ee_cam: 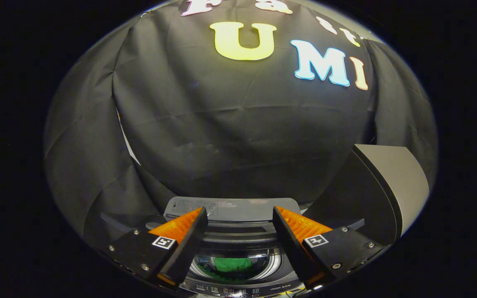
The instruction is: Put the clothes into the washing machine and then close the washing machine lid.
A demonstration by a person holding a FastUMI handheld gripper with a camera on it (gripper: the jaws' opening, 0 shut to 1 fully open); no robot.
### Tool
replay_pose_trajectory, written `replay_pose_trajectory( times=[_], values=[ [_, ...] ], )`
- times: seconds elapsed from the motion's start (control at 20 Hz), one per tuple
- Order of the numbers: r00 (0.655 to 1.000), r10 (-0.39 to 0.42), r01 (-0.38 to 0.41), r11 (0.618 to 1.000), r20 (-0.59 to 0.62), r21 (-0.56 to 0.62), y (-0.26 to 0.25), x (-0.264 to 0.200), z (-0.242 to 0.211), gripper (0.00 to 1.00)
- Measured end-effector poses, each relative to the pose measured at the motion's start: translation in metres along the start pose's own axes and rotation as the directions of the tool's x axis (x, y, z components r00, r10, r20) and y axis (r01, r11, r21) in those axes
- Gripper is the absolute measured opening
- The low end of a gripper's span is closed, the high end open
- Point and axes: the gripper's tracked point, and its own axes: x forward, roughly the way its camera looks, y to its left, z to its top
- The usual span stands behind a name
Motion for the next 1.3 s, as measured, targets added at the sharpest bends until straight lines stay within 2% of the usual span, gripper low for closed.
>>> replay_pose_trajectory(
  times=[0.45,0.6,0.75,0.9,1.0,1.15,1.3],
  values=[
    [0.999,0.0,-0.001,1.0,-0.042,-0.026,0.004,-0.003,-0.049,0.97],
    [0.999,-0.009,0.008,0.999,-0.031,-0.035,0.01,-0.016,-0.06,0.97],
    [0.999,-0.021,0.022,0.999,0.028,-0.03,0.011,-0.026,-0.053,0.97],
    [0.99,-0.033,0.031,0.999,0.133,0.017,-0.002,-0.046,-0.053,0.97],
    [0.983,-0.033,0.032,0.999,0.181,0.007,-0.007,-0.063,-0.065,0.97],
    [0.969,-0.012,0.005,1.0,0.246,0.03,-0.026,-0.101,-0.094,0.97],
    [0.962,-0.029,0.009,0.997,0.273,0.073,-0.064,-0.15,-0.135,0.97]
  ],
)
